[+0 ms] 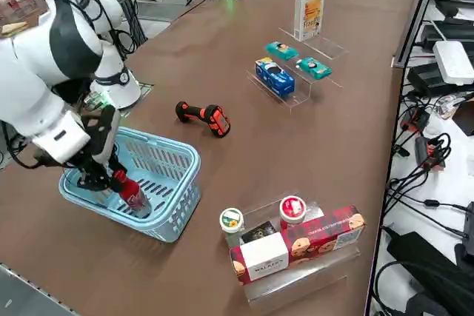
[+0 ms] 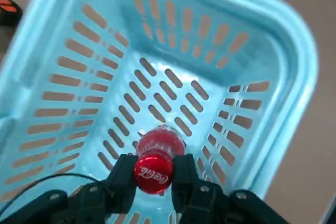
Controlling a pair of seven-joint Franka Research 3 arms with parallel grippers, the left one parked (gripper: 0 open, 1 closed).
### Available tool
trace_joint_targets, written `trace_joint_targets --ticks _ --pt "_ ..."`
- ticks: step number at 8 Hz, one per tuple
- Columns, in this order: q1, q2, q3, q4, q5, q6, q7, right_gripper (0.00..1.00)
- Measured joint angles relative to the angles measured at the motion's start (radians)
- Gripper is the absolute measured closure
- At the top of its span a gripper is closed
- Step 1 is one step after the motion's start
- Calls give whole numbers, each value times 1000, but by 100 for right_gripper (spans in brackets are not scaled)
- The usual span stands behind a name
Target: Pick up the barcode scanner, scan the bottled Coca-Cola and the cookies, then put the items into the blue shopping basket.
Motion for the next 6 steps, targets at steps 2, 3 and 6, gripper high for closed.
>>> trace_joint_targets --ticks 2,3,6 --pt "-8 15 0 11 7 11 -8 62" --pt "-8 15 0 10 7 5 -9 45" --pt "-4 -11 27 65 9 -95 -11 0"
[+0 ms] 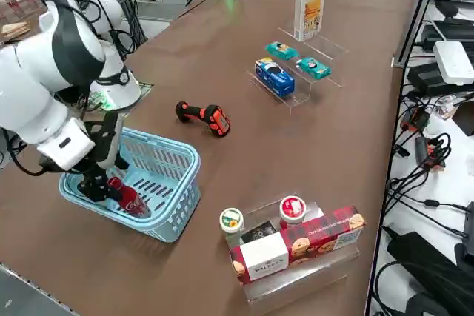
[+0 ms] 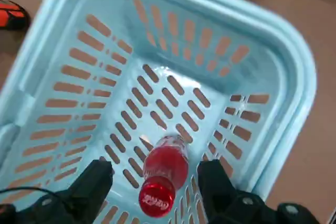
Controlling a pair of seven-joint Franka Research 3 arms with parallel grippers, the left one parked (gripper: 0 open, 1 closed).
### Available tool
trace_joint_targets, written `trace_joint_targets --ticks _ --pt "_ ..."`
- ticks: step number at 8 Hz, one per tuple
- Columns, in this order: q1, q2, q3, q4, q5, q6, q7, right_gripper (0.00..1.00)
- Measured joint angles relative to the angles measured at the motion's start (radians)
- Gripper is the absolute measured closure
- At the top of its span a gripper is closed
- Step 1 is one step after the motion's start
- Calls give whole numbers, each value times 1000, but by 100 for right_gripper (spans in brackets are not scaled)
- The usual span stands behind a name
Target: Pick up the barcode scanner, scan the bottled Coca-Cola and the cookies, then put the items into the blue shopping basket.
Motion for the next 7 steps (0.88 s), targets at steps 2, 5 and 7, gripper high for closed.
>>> trace_joint_targets --ticks 2,5,7 --pt "17 -49 59 125 4 -165 52 0" --pt "176 -126 165 329 -52 -362 323 0" --pt "379 -139 199 393 -92 -414 594 0"
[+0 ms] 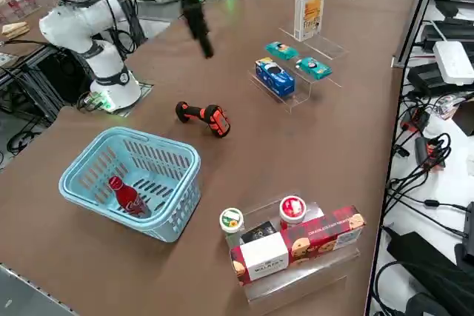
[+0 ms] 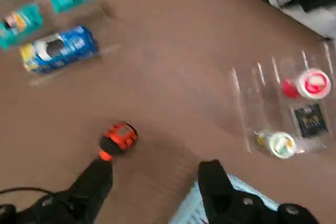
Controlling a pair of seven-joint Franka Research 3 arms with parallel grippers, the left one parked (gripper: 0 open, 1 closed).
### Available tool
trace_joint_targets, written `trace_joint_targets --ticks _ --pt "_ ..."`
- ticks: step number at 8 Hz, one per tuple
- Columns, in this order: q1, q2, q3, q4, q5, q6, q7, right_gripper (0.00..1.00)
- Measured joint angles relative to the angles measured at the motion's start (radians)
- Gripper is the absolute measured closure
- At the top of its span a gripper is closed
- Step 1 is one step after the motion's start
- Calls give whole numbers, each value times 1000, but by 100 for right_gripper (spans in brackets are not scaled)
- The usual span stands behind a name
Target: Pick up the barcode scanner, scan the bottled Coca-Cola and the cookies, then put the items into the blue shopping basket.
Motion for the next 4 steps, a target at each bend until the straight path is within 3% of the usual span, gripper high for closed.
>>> trace_joint_targets --ticks 2,4 --pt "234 28 9 54 -54 2 272 0" --pt "423 114 9 159 -85 5 525 0"
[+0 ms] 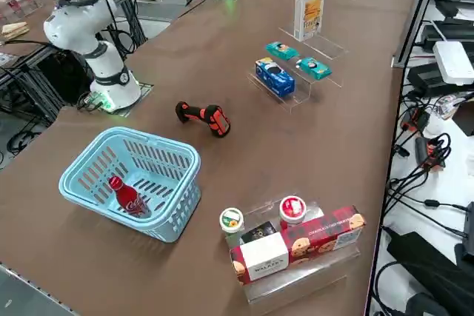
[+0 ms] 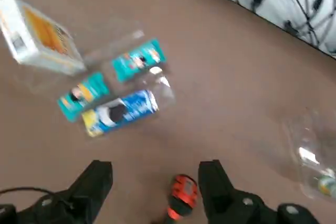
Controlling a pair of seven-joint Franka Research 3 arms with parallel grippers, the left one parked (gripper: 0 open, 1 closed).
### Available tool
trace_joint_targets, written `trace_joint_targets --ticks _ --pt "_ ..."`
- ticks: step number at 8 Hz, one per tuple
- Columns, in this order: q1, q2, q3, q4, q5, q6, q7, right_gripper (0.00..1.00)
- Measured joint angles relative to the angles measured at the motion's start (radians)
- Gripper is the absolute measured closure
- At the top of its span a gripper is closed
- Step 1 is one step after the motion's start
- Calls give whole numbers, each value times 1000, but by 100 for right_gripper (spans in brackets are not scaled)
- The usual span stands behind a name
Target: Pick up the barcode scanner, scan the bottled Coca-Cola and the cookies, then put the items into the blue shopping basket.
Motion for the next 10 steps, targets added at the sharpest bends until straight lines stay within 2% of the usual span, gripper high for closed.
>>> trace_joint_targets --ticks 3,6,10 --pt "192 178 -3 143 -80 75 267 0" --pt "286 327 -11 274 -106 134 344 0" --pt "374 390 -11 311 -134 156 349 0"
